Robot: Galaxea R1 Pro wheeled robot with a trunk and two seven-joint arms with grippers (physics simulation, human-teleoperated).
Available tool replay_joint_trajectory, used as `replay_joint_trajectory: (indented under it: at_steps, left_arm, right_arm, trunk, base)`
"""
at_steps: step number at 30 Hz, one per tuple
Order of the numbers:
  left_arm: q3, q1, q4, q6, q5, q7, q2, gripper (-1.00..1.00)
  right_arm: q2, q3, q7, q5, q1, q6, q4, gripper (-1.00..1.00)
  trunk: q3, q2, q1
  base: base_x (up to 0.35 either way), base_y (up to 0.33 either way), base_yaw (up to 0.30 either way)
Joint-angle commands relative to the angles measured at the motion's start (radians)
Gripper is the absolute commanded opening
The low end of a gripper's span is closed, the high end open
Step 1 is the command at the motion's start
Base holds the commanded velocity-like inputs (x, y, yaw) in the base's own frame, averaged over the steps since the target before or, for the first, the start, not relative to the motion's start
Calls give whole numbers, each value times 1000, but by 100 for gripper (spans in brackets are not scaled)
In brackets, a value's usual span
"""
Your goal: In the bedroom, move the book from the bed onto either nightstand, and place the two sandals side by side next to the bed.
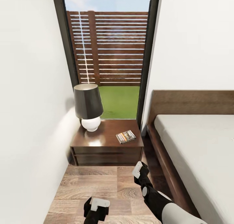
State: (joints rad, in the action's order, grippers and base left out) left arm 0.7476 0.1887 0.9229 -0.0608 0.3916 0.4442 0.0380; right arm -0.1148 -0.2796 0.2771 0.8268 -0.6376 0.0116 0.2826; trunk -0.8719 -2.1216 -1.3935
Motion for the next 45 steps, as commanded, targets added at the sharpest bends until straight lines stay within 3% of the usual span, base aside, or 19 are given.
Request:
replay_joint_trajectory:
  at_steps: [1, 9, 13, 14, 16, 18, 22, 23, 25, 26, 30, 32, 33, 35, 37, 41, 43, 45]
  left_arm:
    - [6, 2, 0, -6, 10, 8, 1, 100]
    - [1, 2, -1, -7, 11, 9, 1, 100]
    - [-4, 2, -14, -6, 12, 7, 1, 100]
    - [-5, 2, -26, -6, 11, 8, 0, 100]
    - [-6, 2, -40, -5, 10, 8, 0, 100]
    - [-5, 2, -66, -6, 5, 9, -1, 100]
    - [-6, 2, -75, -7, 4, 9, 0, 100]
    - [-6, 2, -76, -8, 3, 10, 0, 100]
    - [-7, 2, -77, -9, 3, 10, 0, 100]
    - [-7, 2, -78, -10, 4, 10, 0, 100]
    - [-7, 3, -81, -11, 6, 11, 0, 100]
    - [-7, 3, -85, -11, 7, 11, 0, 100]
    - [-32, 4, -111, -11, 9, 11, -2, 100]
    - [-51, 6, -125, -11, 11, 8, -4, 100]
    - [-94, 14, -162, -11, 15, 1, -9, 100]
    - [-132, 35, -223, -10, 17, -4, -21, 100]
    - [-147, 70, -322, -16, 17, -6, -47, 100]
    - [-149, 78, -354, -25, 17, -9, -56, 100]
  right_arm:
    - [0, 0, 5, 8, -1, 1, -2, 100]
    - [0, 14, -1, -15, -1, 20, -4, 100]
    - [-1, 54, -17, -76, -1, 67, -9, 100]
    - [-1, 74, -31, -115, -1, 81, -10, 100]
    - [-2, 91, -45, -154, -1, 90, -10, 100]
    - [-2, 113, -69, -245, 0, 105, -13, 100]
    - [-1, 122, -78, -346, 1, 111, -15, 100]
    - [-2, 123, -80, -396, 1, 112, -15, 100]
    - [-2, 124, -81, -454, 1, 112, -16, 100]
    - [-2, 124, -82, -512, 1, 112, -17, 100]
    - [-2, 124, -85, -614, 1, 110, -18, 100]
    - [-2, 123, -86, -634, 2, 110, -19, 100]
    - [-2, 123, -91, -659, 3, 109, -23, 100]
    - [-2, 123, -96, -664, 4, 110, -32, 100]
    - [-5, 123, -115, -671, 6, 114, -71, 100]
    - [-7, 124, -145, -675, 7, 146, -138, 100]
    - [-7, 125, -159, -676, 7, 188, -215, 100]
    - [-7, 126, -161, -676, 8, 195, -231, 100]
  trunk:
    - [-1, 0, 0]
    - [-1, 0, 0]
    - [-1, 0, 0]
    - [-1, 0, 0]
    - [-1, 0, 0]
    - [-1, 0, 0]
    - [-1, 0, 0]
    - [2, 7, 4]
    - [9, 21, 12]
    - [12, 28, 16]
    - [24, 56, 31]
    - [30, 70, 39]
    - [34, 77, 43]
    - [40, 91, 50]
    - [46, 105, 58]
    - [59, 133, 73]
    - [65, 147, 81]
    - [71, 161, 89]
  base:
    - [-144, 41, 0]
    - [-38, 11, 0]
    - [-3, 1, 0]
    - [-1, 0, 0]
    - [-1, 0, 0]
    - [0, 0, 0]
    - [0, 0, 0]
    - [0, 0, 0]
    - [0, 0, 0]
    - [0, 0, 0]
    - [0, 0, 0]
    - [0, 0, 0]
    - [0, 0, 0]
    - [0, 0, 0]
    - [0, 0, 0]
    - [0, 0, 0]
    - [0, 0, 0]
    - [0, 0, 0]
